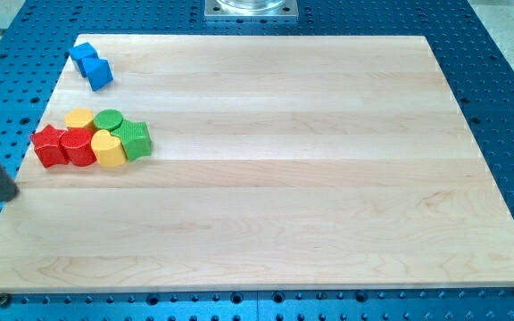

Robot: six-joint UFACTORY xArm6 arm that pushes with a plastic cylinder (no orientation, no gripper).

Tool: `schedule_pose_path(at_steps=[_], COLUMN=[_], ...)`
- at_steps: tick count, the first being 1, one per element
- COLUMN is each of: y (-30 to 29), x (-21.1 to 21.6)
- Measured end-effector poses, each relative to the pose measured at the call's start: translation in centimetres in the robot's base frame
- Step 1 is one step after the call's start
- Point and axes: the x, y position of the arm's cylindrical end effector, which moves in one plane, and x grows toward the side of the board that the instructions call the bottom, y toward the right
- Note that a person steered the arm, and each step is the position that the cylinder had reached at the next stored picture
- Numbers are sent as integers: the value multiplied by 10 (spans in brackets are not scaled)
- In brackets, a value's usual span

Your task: Slightly move the cube to the right

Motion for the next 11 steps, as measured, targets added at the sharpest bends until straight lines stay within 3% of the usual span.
schedule_pose_path(at_steps=[3, 6, 9, 10, 11], y=[27, -1, 14, 14, 11], x=[-50, -53, -222, -264, -276])
